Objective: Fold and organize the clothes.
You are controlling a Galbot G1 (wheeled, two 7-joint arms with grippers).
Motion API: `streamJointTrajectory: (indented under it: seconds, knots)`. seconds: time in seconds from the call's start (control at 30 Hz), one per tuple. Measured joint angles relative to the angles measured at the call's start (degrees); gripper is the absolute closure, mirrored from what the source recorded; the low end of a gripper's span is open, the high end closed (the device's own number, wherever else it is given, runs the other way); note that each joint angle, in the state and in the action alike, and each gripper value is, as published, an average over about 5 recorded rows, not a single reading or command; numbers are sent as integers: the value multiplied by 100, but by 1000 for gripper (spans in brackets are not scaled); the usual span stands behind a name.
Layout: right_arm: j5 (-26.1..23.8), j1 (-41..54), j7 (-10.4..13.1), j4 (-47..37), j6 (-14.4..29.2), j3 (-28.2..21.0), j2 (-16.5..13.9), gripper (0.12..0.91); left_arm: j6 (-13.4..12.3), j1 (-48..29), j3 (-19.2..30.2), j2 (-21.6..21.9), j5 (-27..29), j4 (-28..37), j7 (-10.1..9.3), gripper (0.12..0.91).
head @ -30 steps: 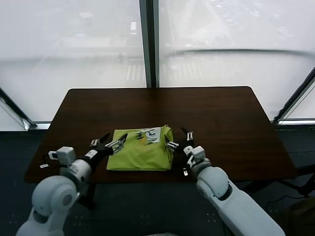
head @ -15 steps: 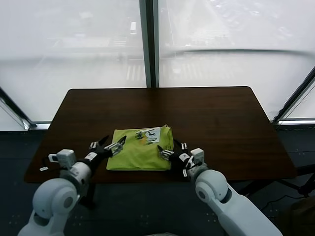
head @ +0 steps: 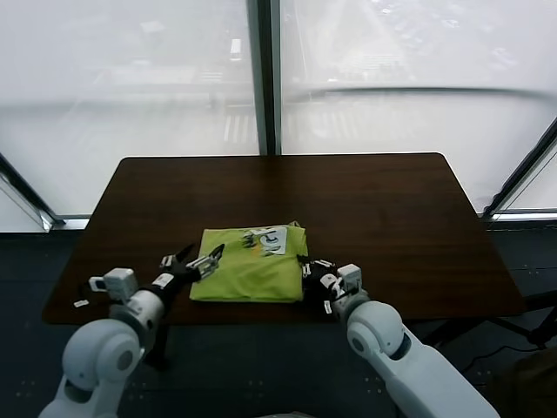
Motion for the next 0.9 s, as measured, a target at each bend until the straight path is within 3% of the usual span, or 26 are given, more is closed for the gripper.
streamJointTrajectory:
  seconds: [0.07,0.13,0.43,0.7,0.9]
  knots:
    - [-65,-23,-2,-7,-51,30,-17,832,0,11,7,-30,16,10,9,123]
    - [-117,-33,-11,-12,-102,68,-47,881,0,22,12,-52,30,17,20,123]
    - [-187,64,-64,20,-197,408,-434,887,-4,-1,12,-95,44,23,47,123]
    - [-569,-108,-34,36,-300,813,-1033,887,-26,-70,17,-162,63,106,53,123]
    - [-863,-165,-138,-66,-219,1213,-1480,887,-54,-90,48,-184,83,191,85,123]
